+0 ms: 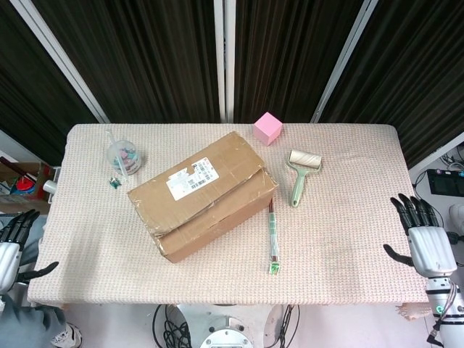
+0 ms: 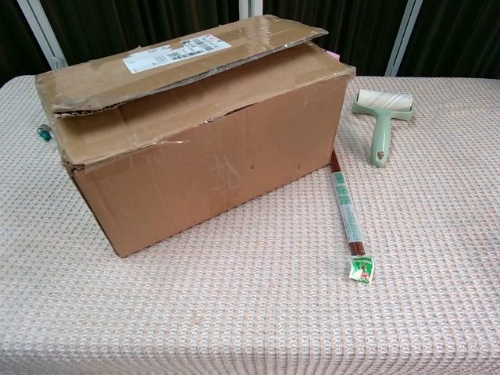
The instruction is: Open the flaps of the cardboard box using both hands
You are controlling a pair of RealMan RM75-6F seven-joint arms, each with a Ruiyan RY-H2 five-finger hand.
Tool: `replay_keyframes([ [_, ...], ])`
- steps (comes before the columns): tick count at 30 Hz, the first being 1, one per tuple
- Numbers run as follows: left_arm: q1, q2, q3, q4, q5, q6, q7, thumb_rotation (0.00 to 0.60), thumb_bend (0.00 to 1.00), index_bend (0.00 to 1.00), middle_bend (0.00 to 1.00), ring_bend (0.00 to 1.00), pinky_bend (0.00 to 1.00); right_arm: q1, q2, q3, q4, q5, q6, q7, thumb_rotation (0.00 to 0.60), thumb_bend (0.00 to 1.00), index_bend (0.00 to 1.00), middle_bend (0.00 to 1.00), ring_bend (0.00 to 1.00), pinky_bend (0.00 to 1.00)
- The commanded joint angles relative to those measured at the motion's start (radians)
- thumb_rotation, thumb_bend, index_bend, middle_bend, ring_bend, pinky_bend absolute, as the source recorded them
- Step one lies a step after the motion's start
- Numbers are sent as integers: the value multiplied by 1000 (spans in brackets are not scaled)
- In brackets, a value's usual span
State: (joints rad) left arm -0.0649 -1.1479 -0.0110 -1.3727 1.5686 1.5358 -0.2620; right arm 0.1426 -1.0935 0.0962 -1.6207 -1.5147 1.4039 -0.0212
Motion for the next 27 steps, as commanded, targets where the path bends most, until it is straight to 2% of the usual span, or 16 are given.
replay_keyframes([
  [1,-1,5,-6,-8,2,10,-1,505,75,42,68,80,211,84,49,53,-79,-28,-59,-47,600,116,0,0,0,0],
  [6,6,10,-4,-25,6,25,7,508,75,42,68,80,211,260,88,167,-208,23,-223,-100,600,125,0,0,0,0],
  [10,16,15,-2,-32,7,40,5,507,75,42,68,80,211,445,53,267,-257,147,-386,-256,600,125,0,0,0,0],
  [12,19,17,-3,-33,5,45,4,509,75,42,68,80,211,524,15,291,-257,215,-448,-342,600,123,0,0,0,0],
  [15,24,21,-4,-31,2,50,0,509,76,42,68,80,211,644,-63,297,-235,315,-524,-482,600,123,0,0,0,0],
  [18,26,24,-5,-29,0,53,-8,509,75,42,68,80,211,736,-163,280,-183,401,-545,-599,600,125,0,0,0,0],
  [21,27,29,-9,-31,-1,58,-26,508,75,42,68,80,211,799,-257,266,-132,457,-536,-645,600,125,0,0,0,0],
  [27,25,37,-15,-25,4,68,-39,506,75,42,68,80,211,866,-355,249,-52,503,-525,-664,600,125,0,0,0,0],
])
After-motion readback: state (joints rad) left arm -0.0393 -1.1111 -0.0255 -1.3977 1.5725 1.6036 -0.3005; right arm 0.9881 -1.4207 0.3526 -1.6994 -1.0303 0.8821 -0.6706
